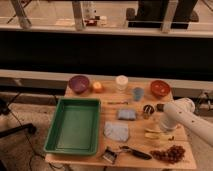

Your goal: Place banana in tray

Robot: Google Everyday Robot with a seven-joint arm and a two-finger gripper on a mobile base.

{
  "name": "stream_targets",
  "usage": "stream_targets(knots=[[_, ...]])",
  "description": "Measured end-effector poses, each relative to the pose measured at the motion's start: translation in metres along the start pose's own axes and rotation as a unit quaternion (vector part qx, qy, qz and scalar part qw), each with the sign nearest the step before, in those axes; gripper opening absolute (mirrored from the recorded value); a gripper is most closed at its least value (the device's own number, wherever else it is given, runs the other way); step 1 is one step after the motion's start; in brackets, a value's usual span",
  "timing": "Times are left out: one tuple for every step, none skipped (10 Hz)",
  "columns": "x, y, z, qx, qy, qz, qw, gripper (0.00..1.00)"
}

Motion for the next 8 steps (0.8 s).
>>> stream_targets(knots=[[0.002, 0.002, -0.004, 0.005, 0.0, 0.003, 1.0, 0.8], [0.003, 0.002, -0.005, 0.006, 0.001, 0.003, 1.0, 0.8], [0.001, 0.001, -0.004, 0.006, 0.0, 0.002, 1.0, 0.8], [-0.001, 0.001, 0.0, 0.003, -0.001, 0.002, 1.0, 0.8], [-0.002, 0.0, 0.002, 0.002, -0.002, 0.0, 1.0, 0.8], [0.0, 0.001, 0.004, -0.001, -0.002, 0.0, 1.0, 0.78], [0.001, 0.002, 0.007, -0.003, -0.003, 0.001, 1.0, 0.7], [0.004, 0.003, 0.008, -0.002, -0.004, 0.004, 1.0, 0.59]])
